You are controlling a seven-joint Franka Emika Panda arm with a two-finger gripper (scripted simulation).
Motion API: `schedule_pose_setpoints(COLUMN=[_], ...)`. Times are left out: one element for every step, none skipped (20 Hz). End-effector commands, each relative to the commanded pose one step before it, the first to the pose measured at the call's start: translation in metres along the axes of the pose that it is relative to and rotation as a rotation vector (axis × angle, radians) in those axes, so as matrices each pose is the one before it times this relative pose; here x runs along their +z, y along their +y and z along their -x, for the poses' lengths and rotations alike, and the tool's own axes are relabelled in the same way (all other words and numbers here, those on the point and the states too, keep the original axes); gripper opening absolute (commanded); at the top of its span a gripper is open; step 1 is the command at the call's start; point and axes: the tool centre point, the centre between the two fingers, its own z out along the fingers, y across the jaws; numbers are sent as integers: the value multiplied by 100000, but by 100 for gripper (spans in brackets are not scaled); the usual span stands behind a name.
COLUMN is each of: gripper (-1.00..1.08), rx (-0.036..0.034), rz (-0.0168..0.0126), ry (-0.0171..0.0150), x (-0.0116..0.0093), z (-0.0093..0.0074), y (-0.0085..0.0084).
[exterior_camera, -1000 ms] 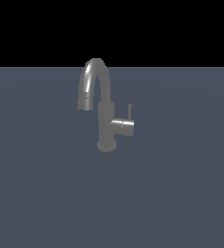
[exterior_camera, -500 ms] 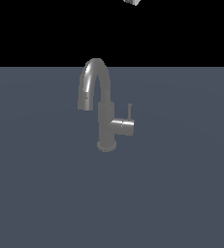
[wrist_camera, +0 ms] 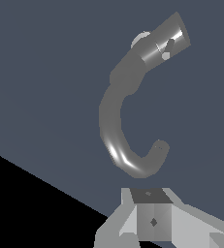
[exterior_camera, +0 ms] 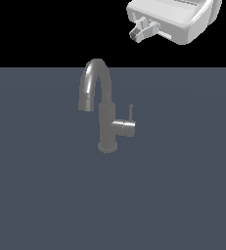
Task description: Turn on the faucet by rotating a designated handle.
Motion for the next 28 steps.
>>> schedule_pose_setpoints(gripper=[-100, -100, -100, -100, -100, -100, -100, -100, -100, -100, -100, -100, -100, -100, -100, -100, -100, -100, -100, -100, -100, -100, -100, -100, -100, -100, -100, -100], rx=[5629, 2250, 2259, 2268, 2279, 2291, 2302, 2314, 2326, 2338, 2349, 2360, 2369, 2378, 2385, 2378, 2282, 2164, 2043, 1923, 1802, 1680, 1559, 1443, 1324, 1204, 1082, 957], rz=[-5665, -2229, -2237, -2245, -2253, -2263, -2272, -2280, -2290, -2298, -2306, -2313, -2320, -2325, -2329, -2319, -2223, -2105, -1985, -1866, -1747, -1627, -1509, -1396, -1280, -1163, -1044, -923], ry=[-4296, -1708, -1716, -1723, -1731, -1739, -1747, -1755, -1763, -1770, -1777, -1784, -1789, -1794, -1798, -1792, -1719, -1629, -1538, -1447, -1357, -1267, -1177, -1091, -1003, -914, -823, -731], x=[297, 122, 123, 124, 125, 127, 128, 130, 132, 134, 136, 139, 142, 144, 147, 150, 147, 141, 136, 130, 125, 120, 114, 108, 102, 94, 87, 80], z=[-1876, -741, -743, -744, -747, -749, -752, -754, -757, -759, -762, -764, -766, -768, -769, -766, -735, -696, -657, -618, -579, -540, -501, -464, -425, -387, -348, -308], y=[-5, -2, -1, -1, -1, 0, 0, 1, 1, 2, 2, 3, 4, 4, 5, 6, 7, 7, 7, 7, 8, 8, 8, 8, 8, 7, 7, 7])
